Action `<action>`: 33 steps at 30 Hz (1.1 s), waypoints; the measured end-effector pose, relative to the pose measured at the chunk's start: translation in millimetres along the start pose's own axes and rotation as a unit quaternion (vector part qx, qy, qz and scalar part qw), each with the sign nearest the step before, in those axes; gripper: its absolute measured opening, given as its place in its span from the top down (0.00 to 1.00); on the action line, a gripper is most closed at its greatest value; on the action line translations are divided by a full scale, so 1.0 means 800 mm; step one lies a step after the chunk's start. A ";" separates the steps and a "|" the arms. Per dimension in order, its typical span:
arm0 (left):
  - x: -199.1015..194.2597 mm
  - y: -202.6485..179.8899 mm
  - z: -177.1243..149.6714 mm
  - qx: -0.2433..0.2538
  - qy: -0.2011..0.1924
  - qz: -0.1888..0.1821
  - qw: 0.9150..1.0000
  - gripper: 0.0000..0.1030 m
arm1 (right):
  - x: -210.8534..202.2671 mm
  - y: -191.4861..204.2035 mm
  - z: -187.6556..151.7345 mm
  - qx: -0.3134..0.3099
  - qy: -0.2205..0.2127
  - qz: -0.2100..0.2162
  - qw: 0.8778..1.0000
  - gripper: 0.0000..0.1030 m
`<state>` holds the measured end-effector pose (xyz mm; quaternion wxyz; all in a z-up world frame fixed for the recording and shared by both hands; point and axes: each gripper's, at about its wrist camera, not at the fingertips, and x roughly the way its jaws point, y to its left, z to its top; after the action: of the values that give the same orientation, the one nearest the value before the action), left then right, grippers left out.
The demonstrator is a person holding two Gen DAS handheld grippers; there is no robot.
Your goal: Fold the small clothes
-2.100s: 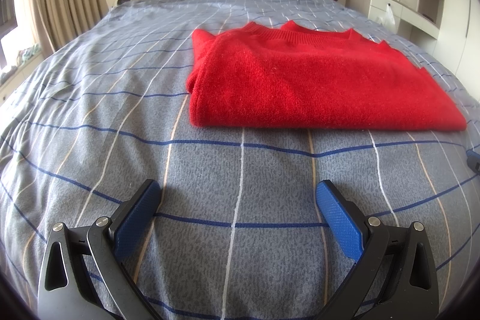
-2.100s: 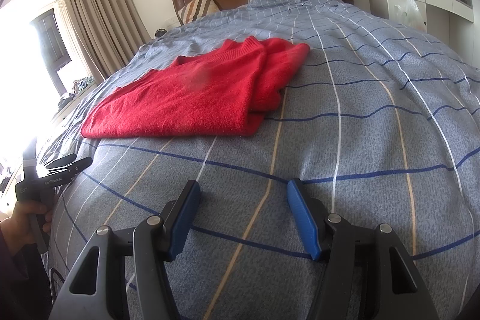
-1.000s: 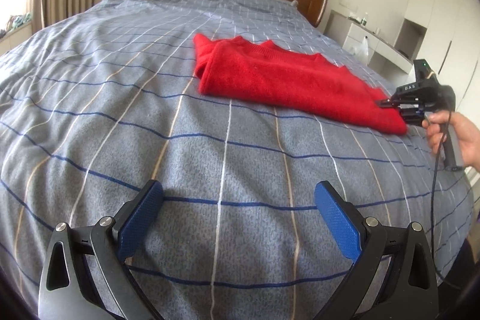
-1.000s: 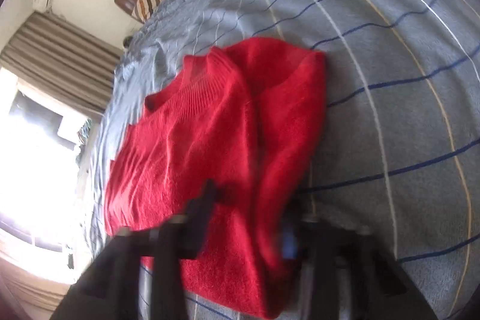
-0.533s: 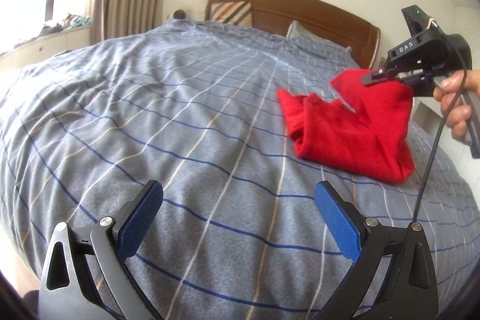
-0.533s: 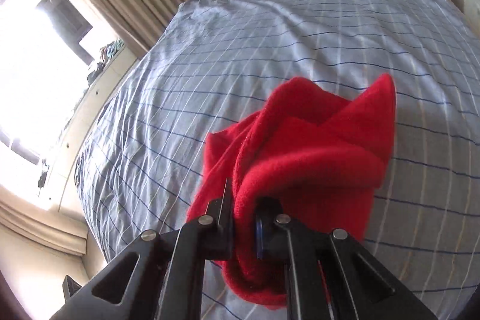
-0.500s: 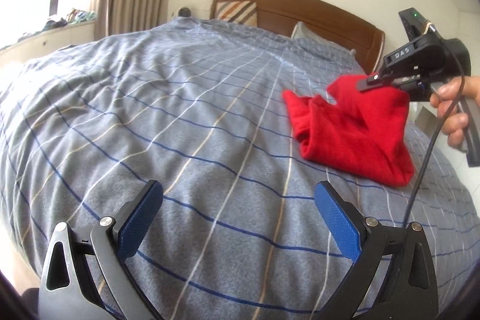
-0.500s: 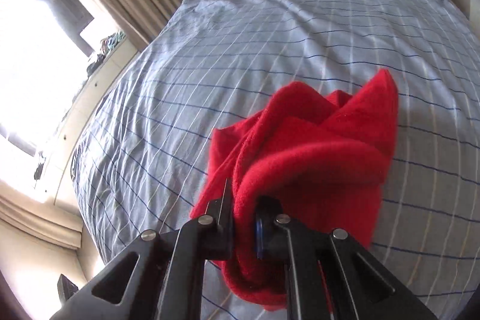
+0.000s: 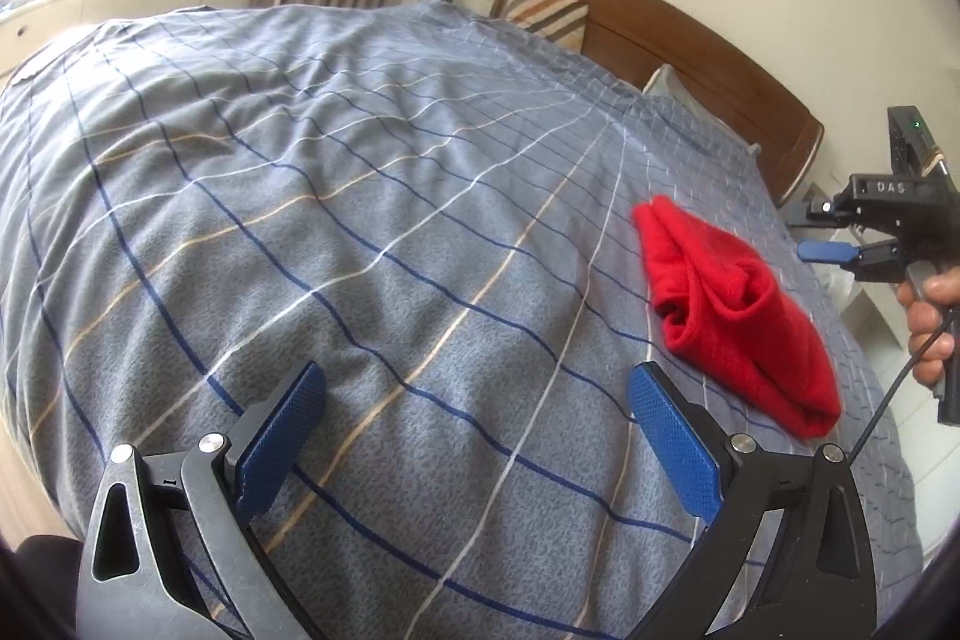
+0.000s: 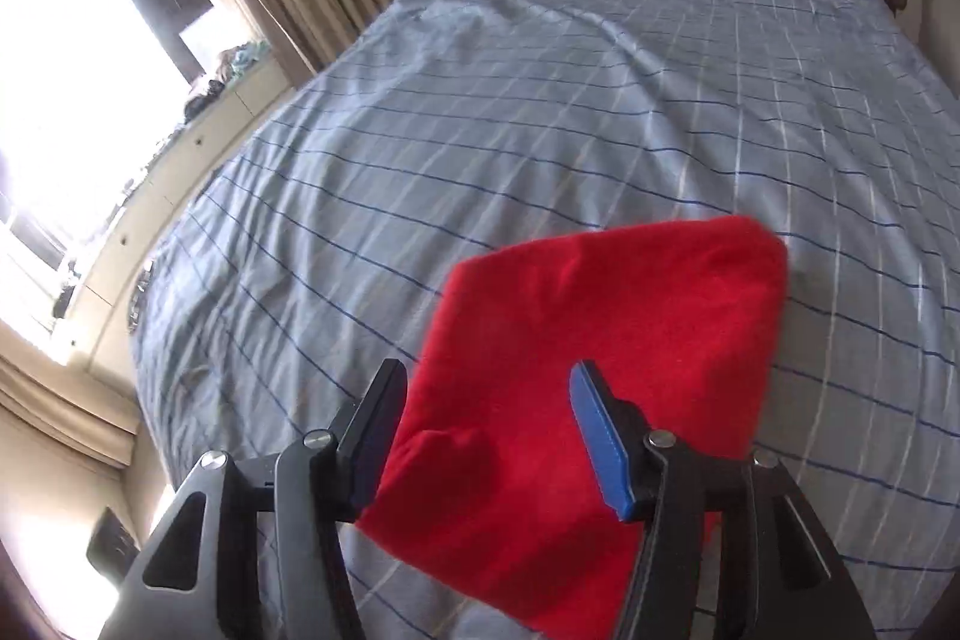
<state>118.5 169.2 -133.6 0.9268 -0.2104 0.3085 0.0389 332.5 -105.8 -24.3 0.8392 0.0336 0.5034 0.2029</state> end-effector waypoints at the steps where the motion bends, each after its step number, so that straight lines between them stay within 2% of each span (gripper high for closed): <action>1: 0.000 -0.002 -0.001 0.005 0.000 0.001 1.000 0.02 | 0.008 0.000 -0.006 -0.007 0.016 -0.007 1.000 0.57; 6: 0.002 -0.014 -0.006 0.028 0.005 -0.001 1.000 0.02 | 0.070 0.049 -0.071 -0.088 0.058 -0.019 0.994 0.75; 8: 0.001 -0.018 -0.010 0.040 0.007 0.002 0.999 0.02 | 0.092 0.076 -0.093 -0.133 0.044 -0.041 0.989 0.75; 10: 0.001 -0.019 -0.011 0.046 0.010 0.001 0.999 0.02 | 0.090 0.089 -0.104 -0.167 0.015 -0.060 0.984 0.76; 13: 0.000 -0.016 -0.011 0.040 0.012 -0.002 0.999 0.02 | 0.060 0.072 -0.098 -0.156 0.005 -0.040 0.987 0.76; 15: 0.000 -0.015 -0.010 0.036 0.013 -0.004 0.999 0.02 | 0.014 0.050 -0.096 -0.138 -0.022 -0.029 0.990 0.75; 18: 0.000 -0.017 -0.010 0.035 0.015 -0.008 0.999 0.02 | -0.049 0.013 -0.106 -0.107 -0.058 -0.037 0.992 0.75; 20: 0.000 -0.018 -0.010 0.035 0.016 -0.012 0.999 0.02 | -0.073 -0.015 -0.119 -0.075 -0.067 -0.043 0.994 0.75; 22: 0.001 -0.021 -0.011 0.040 0.017 -0.010 0.999 0.02 | -0.067 -0.035 -0.134 -0.052 -0.053 -0.042 0.996 0.75; 25: 0.000 -0.024 -0.016 0.051 0.018 -0.004 0.999 0.02 | -0.025 -0.044 -0.160 -0.038 -0.023 -0.030 0.999 0.75; 27: -0.003 -0.026 -0.019 0.059 0.019 -0.001 0.998 0.02 | 0.007 -0.039 -0.181 -0.054 0.002 -0.054 0.997 0.74; 30: -0.015 -0.032 -0.019 0.068 0.031 -0.016 0.997 0.02 | -0.004 -0.034 -0.195 -0.062 -0.015 -0.068 0.996 0.75; 32: -0.020 -0.046 -0.005 0.068 0.038 -0.059 0.995 0.01 | -0.028 -0.042 -0.195 -0.048 -0.021 -0.055 0.997 0.62; 33: -0.015 -0.057 0.007 0.070 0.048 -0.085 0.993 0.01 | -0.041 -0.049 -0.193 -0.040 -0.030 -0.044 0.998 0.45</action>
<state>120.9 131.0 -105.6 0.9232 -0.1726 0.3358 -0.0719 198.5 -176.5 -83.2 0.8628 -0.0161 0.4704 0.1845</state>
